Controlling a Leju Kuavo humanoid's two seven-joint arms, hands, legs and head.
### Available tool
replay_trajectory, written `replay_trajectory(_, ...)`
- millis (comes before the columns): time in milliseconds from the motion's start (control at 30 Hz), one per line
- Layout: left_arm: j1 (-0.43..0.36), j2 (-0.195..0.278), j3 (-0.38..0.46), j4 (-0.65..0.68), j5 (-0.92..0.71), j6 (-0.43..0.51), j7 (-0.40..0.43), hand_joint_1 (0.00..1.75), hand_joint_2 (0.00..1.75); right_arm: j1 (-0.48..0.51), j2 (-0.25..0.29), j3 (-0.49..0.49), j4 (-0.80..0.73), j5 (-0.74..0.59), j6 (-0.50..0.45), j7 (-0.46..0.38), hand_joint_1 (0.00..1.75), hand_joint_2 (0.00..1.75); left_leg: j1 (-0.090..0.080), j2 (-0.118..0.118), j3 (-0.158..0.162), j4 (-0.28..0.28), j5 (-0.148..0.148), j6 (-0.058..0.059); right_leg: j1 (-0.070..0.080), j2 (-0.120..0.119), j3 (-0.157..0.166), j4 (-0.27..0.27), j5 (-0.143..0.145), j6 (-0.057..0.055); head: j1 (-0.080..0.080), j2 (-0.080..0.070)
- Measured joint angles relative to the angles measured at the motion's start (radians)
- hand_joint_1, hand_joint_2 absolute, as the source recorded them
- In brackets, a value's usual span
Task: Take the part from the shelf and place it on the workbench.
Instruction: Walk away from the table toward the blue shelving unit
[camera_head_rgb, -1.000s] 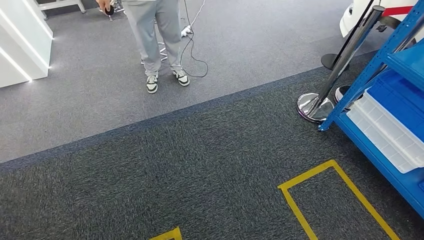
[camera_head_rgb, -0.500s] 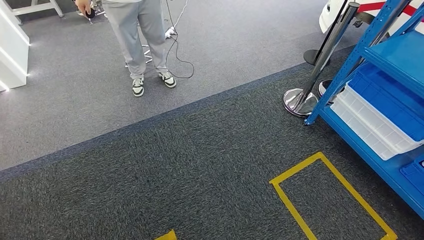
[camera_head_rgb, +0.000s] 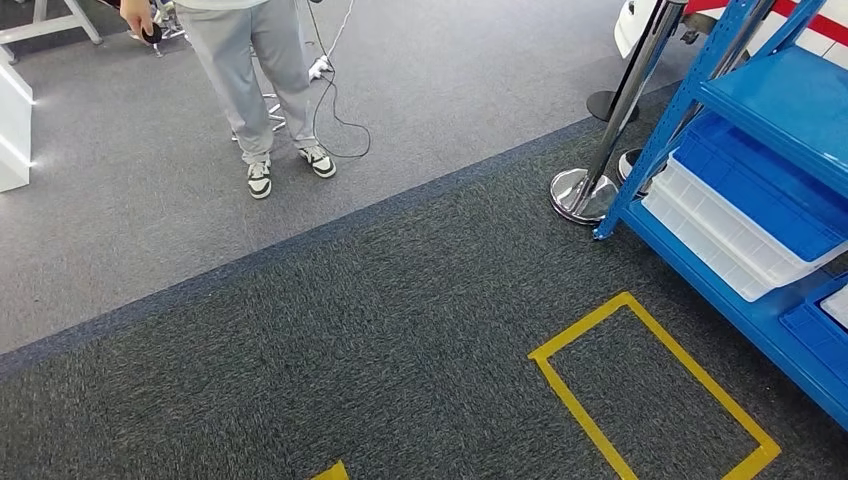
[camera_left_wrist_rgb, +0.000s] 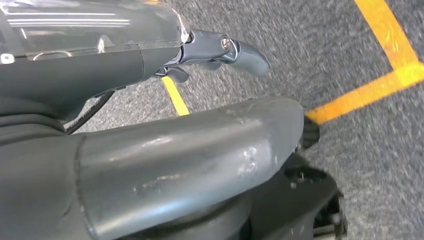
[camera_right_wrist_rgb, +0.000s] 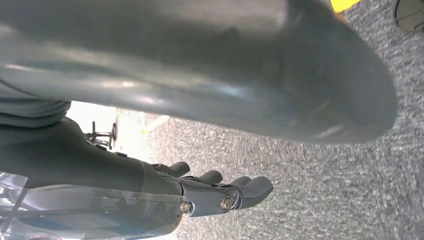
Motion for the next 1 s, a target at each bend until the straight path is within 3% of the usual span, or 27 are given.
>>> replay_trajectory(67,0.000,0.000,0.000,0.000,0.000,0.000,-0.001,0.00,0.00,0.000,0.000,-0.001,0.000,0.000,0.000,0.000,0.00,0.00,0.003,-0.007,-0.009,0.024,-0.018,-0.009,-0.002,0.004,0.002,-0.005,0.004,-0.011,-0.001,0.000)
replay_trajectory(100,0.000,-0.001,0.000,0.000,0.000,0.001,-0.001,0.00,0.00,0.000,0.000,-0.001,0.000,0.000,0.000,0.000,0.00,0.00,0.004,-0.014,-0.024,0.061,-0.042,-0.012,-0.004,0.005,0.002,-0.007,0.006,-0.016,-0.004,0.000)
replay_trajectory(200,0.002,-0.001,0.000,0.000,-0.001,0.001,-0.001,0.00,0.00,-0.001,-0.001,-0.002,0.000,0.000,-0.001,0.000,0.00,0.00,0.008,-0.027,-0.108,0.247,-0.137,-0.020,-0.001,0.014,-0.001,-0.007,0.008,-0.024,-0.010,0.000)
replay_trajectory(233,0.002,-0.001,0.000,0.000,-0.002,0.001,-0.001,0.00,0.00,0.000,-0.002,-0.002,0.000,0.001,-0.001,0.000,0.00,0.00,0.008,-0.029,-0.127,0.286,-0.145,-0.020,0.000,0.019,-0.002,-0.005,0.008,-0.025,-0.010,0.000)
replay_trajectory(267,0.003,-0.001,0.000,0.000,-0.003,0.001,0.000,0.00,0.00,0.000,-0.002,-0.002,0.000,0.001,-0.001,0.000,0.00,0.00,0.008,-0.029,-0.129,0.291,-0.134,-0.018,0.002,0.025,-0.002,-0.004,0.008,-0.025,-0.010,0.000)
replay_trajectory(300,0.003,-0.001,0.000,0.000,-0.003,0.002,0.000,0.00,0.00,0.000,-0.002,-0.002,0.000,0.002,-0.001,0.000,0.00,0.00,0.008,-0.031,-0.112,0.254,-0.105,-0.015,0.003,0.031,-0.002,-0.002,0.008,-0.025,-0.010,0.000)
replay_trajectory(367,0.003,-0.001,0.000,0.000,-0.003,0.002,0.001,0.00,0.00,-0.001,-0.001,-0.002,0.000,0.002,-0.001,-0.001,0.00,0.00,0.006,-0.046,-0.048,0.114,-0.037,-0.003,0.005,0.044,-0.002,0.000,0.008,-0.023,-0.010,0.000)
replay_trajectory(433,0.002,0.000,0.000,0.000,-0.003,0.004,0.002,0.00,0.00,-0.001,0.000,-0.002,0.000,0.004,-0.002,-0.004,0.00,0.00,0.002,-0.061,-0.009,0.022,-0.008,0.006,0.006,0.053,-0.005,0.003,0.008,-0.016,-0.010,0.000)
replay_trajectory(533,0.001,-0.001,0.000,0.000,-0.003,0.005,0.003,0.00,0.00,0.002,0.000,-0.002,0.000,0.005,-0.004,-0.006,0.00,0.00,0.000,-0.058,-0.004,0.002,-0.003,0.018,0.002,0.060,-0.008,0.002,0.011,0.002,-0.010,0.000)
replay_trajectory(600,0.001,-0.002,0.000,0.000,-0.004,0.005,0.003,0.00,0.00,0.002,0.000,-0.002,0.000,0.006,-0.005,-0.006,0.00,0.00,0.004,-0.048,0.000,-0.011,0.008,0.031,0.003,0.048,-0.024,0.036,-0.017,0.010,-0.008,0.000)
replay_trajectory(700,0.004,-0.003,0.000,0.000,-0.008,0.005,0.006,0.00,0.00,0.001,-0.001,-0.002,0.000,0.007,-0.004,-0.006,0.00,0.00,0.004,-0.030,-0.002,-0.015,0.013,0.041,0.000,0.024,-0.108,0.214,-0.112,0.019,-0.002,0.000)
replay_trajectory(733,0.005,-0.003,0.000,0.000,-0.010,0.004,0.007,0.00,0.00,0.002,-0.001,-0.002,0.000,0.008,-0.003,-0.005,0.00,0.00,0.003,-0.025,-0.004,-0.014,0.013,0.041,-0.002,0.022,-0.131,0.262,-0.127,0.023,-0.002,0.000)
replay_trajectory(767,0.005,-0.003,0.000,0.000,-0.012,0.004,0.008,0.00,0.00,0.002,-0.001,-0.002,0.000,0.008,-0.003,-0.005,0.00,0.00,0.003,-0.020,-0.004,-0.013,0.012,0.040,-0.004,0.020,-0.137,0.276,-0.121,0.025,-0.001,0.000)
replay_trajectory(800,0.005,-0.003,0.000,0.000,-0.013,0.004,0.008,0.00,0.00,0.002,-0.002,-0.003,0.000,0.008,-0.003,-0.005,0.00,0.00,0.003,-0.015,-0.004,-0.011,0.011,0.039,-0.007,0.016,-0.124,0.250,-0.097,0.027,-0.001,0.000)
replay_trajectory(900,0.004,-0.005,0.000,0.000,-0.014,0.004,0.010,0.00,0.00,0.002,-0.004,-0.003,0.000,0.008,-0.002,-0.004,0.00,0.00,0.001,-0.006,-0.001,-0.003,0.003,0.027,-0.008,-0.009,-0.026,0.060,-0.011,0.024,0.000,0.000)
replay_trajectory(933,0.004,-0.005,0.000,0.000,-0.015,0.004,0.010,0.00,0.00,0.001,-0.004,-0.003,0.000,0.008,-0.002,-0.004,0.00,0.00,-0.001,-0.002,-0.002,0.000,0.000,0.021,-0.007,-0.014,-0.008,0.021,-0.001,0.019,-0.001,0.000)
replay_trajectory(1000,0.003,-0.005,0.000,0.000,-0.015,0.004,0.011,0.00,0.00,0.001,-0.004,-0.003,0.000,0.008,-0.002,-0.004,0.00,0.00,-0.004,0.005,-0.001,0.004,-0.003,0.010,-0.002,-0.009,-0.005,0.005,0.000,0.007,-0.003,0.000)
